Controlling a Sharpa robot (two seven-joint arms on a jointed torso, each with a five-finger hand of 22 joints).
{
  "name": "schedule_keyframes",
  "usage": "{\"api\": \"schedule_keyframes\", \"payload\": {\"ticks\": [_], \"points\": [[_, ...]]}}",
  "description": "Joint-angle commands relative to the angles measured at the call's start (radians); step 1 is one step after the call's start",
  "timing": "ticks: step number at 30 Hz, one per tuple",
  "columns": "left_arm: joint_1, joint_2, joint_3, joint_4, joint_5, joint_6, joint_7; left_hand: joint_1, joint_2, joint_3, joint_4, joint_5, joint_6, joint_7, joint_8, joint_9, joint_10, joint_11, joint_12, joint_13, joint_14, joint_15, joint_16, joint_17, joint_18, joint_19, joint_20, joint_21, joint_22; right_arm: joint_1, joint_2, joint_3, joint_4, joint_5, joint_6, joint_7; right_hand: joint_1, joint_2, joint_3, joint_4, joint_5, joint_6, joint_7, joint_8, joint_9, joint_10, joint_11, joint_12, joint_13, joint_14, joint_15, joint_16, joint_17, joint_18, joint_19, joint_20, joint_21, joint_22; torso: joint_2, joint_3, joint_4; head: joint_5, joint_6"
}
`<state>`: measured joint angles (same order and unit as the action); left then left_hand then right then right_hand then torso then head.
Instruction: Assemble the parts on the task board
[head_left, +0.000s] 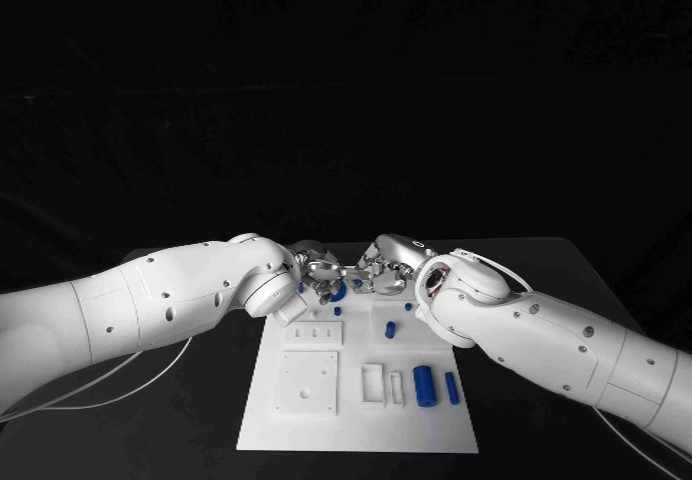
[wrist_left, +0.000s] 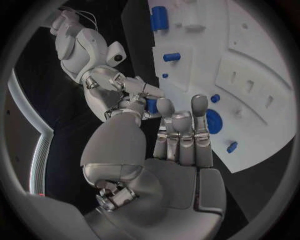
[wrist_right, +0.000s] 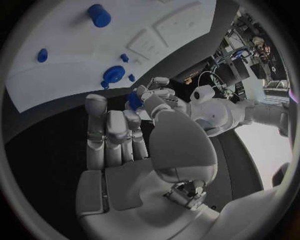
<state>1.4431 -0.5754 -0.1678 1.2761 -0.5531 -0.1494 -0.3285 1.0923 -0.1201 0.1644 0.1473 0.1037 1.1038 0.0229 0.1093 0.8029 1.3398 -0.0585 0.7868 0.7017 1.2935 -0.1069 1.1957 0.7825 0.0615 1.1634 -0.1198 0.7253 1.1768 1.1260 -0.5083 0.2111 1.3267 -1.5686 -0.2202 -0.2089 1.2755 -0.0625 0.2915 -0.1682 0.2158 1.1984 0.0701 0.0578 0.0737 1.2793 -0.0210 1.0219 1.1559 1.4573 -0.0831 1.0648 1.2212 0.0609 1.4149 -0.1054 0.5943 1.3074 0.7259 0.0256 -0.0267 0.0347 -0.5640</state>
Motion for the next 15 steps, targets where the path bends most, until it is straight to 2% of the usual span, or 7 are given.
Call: {"api": "schedule_keyframes", "payload": {"ticks": [1, 5, 7, 12, 15], "points": [[0.0, 0.005, 0.001, 0.002, -0.004, 0.015, -0.001, 0.004, 0.03, -0.008, -0.032, 0.021, 0.001, 0.001, -0.004, -0.003, 0.001, -0.002, 0.003, 0.0, 0.002, 0.002, 0.005, -0.002, -0.011, 0.009, -0.002, -0.008, 0.008, 0.0, 0.003, 0.0, 0.001, -0.018, 0.018, -0.005, 0.004, 0.0, 0.003, 0.004, 0.005, 0.005, -0.002, 0.005, 0.001, 0.005, -0.003, -0.005, 0.001, 0.006, -0.003, 0.004, 0.001, 0.002, 0.008, 0.002, -0.003, 0.073, 0.0, -0.0002, 0.0014, -0.001, 0.0], [0.0, 0.005, 0.001, 0.003, -0.002, 0.015, 0.002, 0.03, 0.096, -0.026, -0.101, 0.071, -0.001, -0.004, -0.007, -0.013, 0.0, -0.005, 0.002, 0.0, 0.002, 0.0, 0.004, -0.003, -0.013, 0.013, -0.004, -0.017, 0.017, 0.0, 0.004, -0.001, 0.0, -0.019, 0.022, -0.005, 0.003, 0.0, 0.004, 0.006, 0.001, 0.005, -0.003, 0.005, 0.001, 0.006, -0.003, -0.005, 0.001, 0.006, -0.003, 0.004, 0.001, 0.001, 0.008, 0.002, -0.004, 0.073, 0.0, -0.0002, 0.0018, -0.001, 0.0], [0.0, 0.005, 0.001, 0.004, 0.001, 0.013, 0.004, 0.04, 0.122, -0.032, -0.128, 0.09, 0.0, -0.005, -0.01, -0.019, -0.001, -0.007, 0.002, 0.0, 0.002, -0.001, 0.003, -0.003, -0.013, 0.014, -0.004, -0.021, 0.021, 0.0, 0.004, -0.001, -0.001, -0.019, 0.025, -0.006, 0.004, 0.0, 0.005, 0.006, -0.001, 0.005, -0.003, 0.005, 0.001, 0.006, -0.003, -0.005, 0.002, 0.006, -0.003, 0.004, 0.001, 0.001, 0.008, 0.002, -0.005, 0.073, 0.0, -0.0004, 0.0018, -0.002, -0.001], [0.0, 0.004, 0.001, 0.004, 0.014, 0.009, 0.014, 0.079, 0.168, -0.012, -0.185, 0.143, -0.002, -0.01, -0.012, -0.028, -0.002, -0.009, 0.0, 0.0, 0.002, -0.003, 0.004, -0.001, -0.015, 0.015, -0.007, -0.027, 0.029, 0.0, 0.005, -0.003, -0.006, -0.019, 0.033, -0.007, 0.004, 0.0, 0.005, 0.006, -0.001, 0.005, -0.003, 0.005, 0.001, 0.006, -0.003, -0.005, 0.002, 0.006, -0.003, 0.004, 0.001, 0.001, 0.008, 0.002, -0.005, 0.073, 0.0, -0.0001, 0.002, -0.002, -0.002], [0.0, 0.002, 0.001, 0.005, 0.024, 0.007, 0.019, 0.092, 0.186, 0.007, -0.214, 0.174, -0.004, -0.012, -0.008, -0.025, -0.001, -0.01, 0.0, 0.0, 0.003, -0.003, 0.005, 0.001, -0.016, 0.017, -0.008, -0.029, 0.034, 0.0, 0.005, -0.005, -0.009, -0.019, 0.038, -0.009, 0.004, 0.0, 0.005, 0.006, -0.001, 0.005, -0.003, 0.005, 0.001, 0.006, -0.003, -0.005, 0.002, 0.006, -0.003, 0.004, 0.001, 0.001, 0.008, 0.002, -0.005, 0.073, 0.0, -0.0001, 0.002, -0.003, -0.002]]}}
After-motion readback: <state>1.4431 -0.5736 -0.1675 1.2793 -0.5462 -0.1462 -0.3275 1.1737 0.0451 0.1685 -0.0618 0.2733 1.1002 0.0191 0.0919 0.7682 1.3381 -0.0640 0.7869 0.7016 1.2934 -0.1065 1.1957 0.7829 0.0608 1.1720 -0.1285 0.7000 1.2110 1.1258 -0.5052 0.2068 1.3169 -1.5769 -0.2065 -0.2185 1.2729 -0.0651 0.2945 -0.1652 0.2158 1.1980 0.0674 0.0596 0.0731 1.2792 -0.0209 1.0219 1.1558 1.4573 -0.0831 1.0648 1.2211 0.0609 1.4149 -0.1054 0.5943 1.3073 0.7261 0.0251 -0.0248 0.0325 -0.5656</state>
